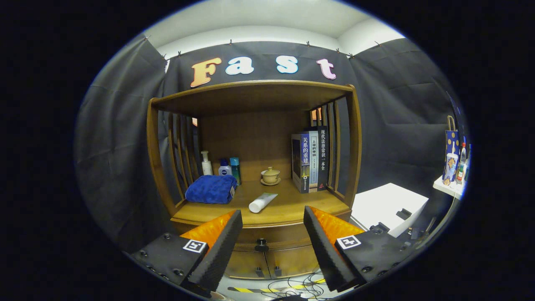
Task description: Pull open the drawer, take out the items inside it, and place them on the countertop above the cabinet.
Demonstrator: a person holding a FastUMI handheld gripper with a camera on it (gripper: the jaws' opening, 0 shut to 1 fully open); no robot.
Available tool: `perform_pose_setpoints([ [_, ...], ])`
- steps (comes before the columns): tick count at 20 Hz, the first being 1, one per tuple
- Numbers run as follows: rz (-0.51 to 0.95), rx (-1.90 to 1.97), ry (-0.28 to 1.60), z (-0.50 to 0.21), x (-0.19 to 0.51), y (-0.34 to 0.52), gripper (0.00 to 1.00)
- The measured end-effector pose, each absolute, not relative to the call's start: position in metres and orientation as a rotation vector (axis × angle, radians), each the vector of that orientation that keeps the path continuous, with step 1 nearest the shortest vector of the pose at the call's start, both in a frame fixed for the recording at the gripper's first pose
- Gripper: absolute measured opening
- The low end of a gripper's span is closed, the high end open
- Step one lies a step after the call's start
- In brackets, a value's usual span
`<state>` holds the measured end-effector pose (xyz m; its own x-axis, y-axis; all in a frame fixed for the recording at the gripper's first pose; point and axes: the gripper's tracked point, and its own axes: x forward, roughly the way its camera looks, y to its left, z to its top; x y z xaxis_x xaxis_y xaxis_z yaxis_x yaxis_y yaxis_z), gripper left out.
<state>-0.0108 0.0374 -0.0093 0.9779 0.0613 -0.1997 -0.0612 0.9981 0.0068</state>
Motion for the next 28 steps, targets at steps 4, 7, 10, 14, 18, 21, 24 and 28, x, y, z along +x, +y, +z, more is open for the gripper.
perform_pose_setpoints([
  [4, 0.046, 0.005, 0.194, -0.0078, -0.0105, 0.0316, 0.97],
  [7, 0.038, 0.011, 0.194, -0.0082, -0.0113, 0.0275, 0.97],
  [10, 0.036, 0.017, 0.196, -0.0089, -0.0122, 0.0267, 0.97],
  [14, 0.036, 0.015, 0.192, -0.0088, -0.0119, 0.0280, 0.97],
  [18, 0.040, 0.006, 0.184, -0.0069, -0.0135, 0.0305, 0.97],
  [21, 0.037, -0.007, 0.170, -0.0037, -0.0145, 0.0308, 0.97],
  [24, 0.039, -0.010, 0.160, -0.0014, -0.0142, 0.0325, 0.97],
  [28, 0.045, -0.005, 0.167, -0.0037, -0.0141, 0.0341, 0.97],
])
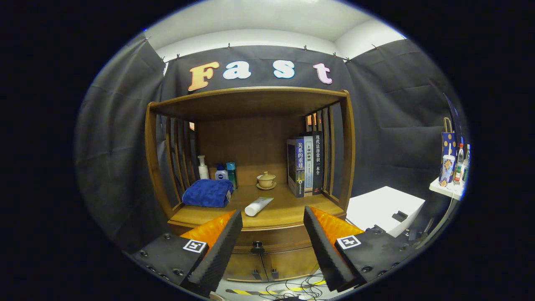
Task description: Pull open the drawer, take out the items inside it, and place them on the countertop above the cabinet.
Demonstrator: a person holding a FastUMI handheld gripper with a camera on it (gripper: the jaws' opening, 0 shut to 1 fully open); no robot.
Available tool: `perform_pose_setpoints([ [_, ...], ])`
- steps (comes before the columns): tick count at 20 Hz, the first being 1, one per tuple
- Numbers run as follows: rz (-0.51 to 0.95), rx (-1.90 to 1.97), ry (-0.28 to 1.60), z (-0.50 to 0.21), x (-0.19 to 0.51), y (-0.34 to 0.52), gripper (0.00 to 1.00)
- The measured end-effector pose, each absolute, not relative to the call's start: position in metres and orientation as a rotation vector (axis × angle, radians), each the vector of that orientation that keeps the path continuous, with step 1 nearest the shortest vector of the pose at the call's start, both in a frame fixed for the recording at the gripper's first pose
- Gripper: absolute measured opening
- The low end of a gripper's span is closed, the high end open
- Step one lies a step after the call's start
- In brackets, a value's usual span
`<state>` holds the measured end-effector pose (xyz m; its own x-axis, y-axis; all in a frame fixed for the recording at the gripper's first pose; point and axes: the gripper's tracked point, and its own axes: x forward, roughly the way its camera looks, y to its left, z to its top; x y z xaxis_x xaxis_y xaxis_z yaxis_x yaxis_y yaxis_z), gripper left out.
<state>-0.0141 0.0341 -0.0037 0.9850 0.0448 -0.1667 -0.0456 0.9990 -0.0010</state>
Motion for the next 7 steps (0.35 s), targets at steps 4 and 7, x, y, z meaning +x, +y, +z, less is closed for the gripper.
perform_pose_setpoints([
  [4, 0.043, 0.007, 0.175, -0.0063, -0.0133, 0.0324, 0.97],
  [7, 0.039, 0.012, 0.178, -0.0070, -0.0136, 0.0315, 0.97],
])
